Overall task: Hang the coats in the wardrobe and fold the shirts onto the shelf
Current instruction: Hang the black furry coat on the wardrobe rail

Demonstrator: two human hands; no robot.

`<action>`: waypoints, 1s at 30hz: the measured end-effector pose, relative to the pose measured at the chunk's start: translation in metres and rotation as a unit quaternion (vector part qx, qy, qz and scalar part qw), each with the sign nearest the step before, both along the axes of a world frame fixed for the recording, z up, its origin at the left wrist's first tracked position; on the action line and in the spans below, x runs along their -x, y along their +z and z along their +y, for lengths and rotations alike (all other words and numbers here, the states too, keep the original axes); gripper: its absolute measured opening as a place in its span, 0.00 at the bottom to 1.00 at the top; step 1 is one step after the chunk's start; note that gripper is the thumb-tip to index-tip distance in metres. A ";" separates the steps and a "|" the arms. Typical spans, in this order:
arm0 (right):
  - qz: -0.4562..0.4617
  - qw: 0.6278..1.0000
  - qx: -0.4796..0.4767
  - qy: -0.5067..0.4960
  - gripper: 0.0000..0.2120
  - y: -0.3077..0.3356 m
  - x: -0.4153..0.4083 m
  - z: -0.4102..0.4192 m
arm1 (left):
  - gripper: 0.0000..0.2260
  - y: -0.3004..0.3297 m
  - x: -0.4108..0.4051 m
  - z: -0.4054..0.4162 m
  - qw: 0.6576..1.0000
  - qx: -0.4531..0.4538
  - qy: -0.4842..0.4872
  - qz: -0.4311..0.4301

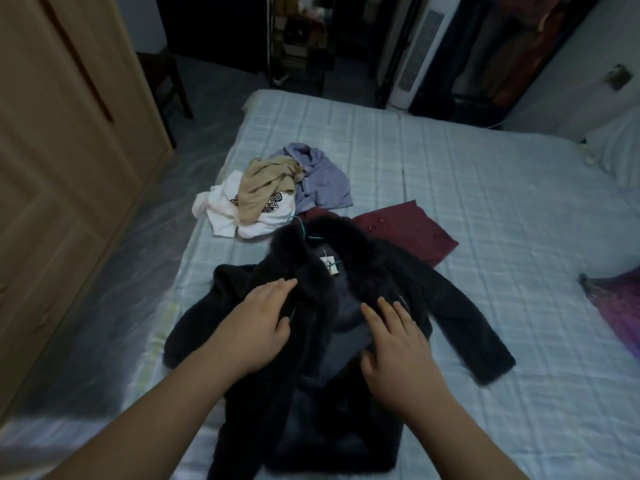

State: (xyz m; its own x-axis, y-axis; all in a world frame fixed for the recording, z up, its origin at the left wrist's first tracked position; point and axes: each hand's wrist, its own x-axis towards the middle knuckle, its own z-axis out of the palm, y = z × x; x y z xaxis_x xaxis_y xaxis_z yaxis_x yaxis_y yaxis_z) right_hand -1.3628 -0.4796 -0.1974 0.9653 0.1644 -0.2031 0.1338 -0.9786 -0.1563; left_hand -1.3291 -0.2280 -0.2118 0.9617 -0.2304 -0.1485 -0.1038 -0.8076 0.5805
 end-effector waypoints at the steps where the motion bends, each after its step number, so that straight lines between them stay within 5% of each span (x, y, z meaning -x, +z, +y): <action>1: 0.004 1.000 -0.002 -0.002 0.35 -0.007 -0.014 0.000 | 0.29 -0.008 -0.015 0.000 1.000 0.004 0.004 0.009; 11: 0.037 0.998 -0.037 0.024 0.32 -0.113 -0.184 0.002 | 0.26 -0.115 -0.154 -0.015 0.993 0.013 0.091 0.076; 20: -0.033 0.993 -0.100 0.054 0.27 -0.237 -0.380 0.022 | 0.31 -0.229 -0.299 -0.033 0.980 -0.091 0.175 0.023; 26: 0.093 0.995 0.007 0.032 0.39 -0.297 -0.404 0.034 | 0.39 -0.302 -0.305 -0.024 0.952 0.027 0.248 0.178; 30: 0.068 0.996 0.053 0.031 0.31 -0.311 -0.385 0.034 | 0.31 -0.309 -0.278 -0.020 0.954 0.058 0.243 0.168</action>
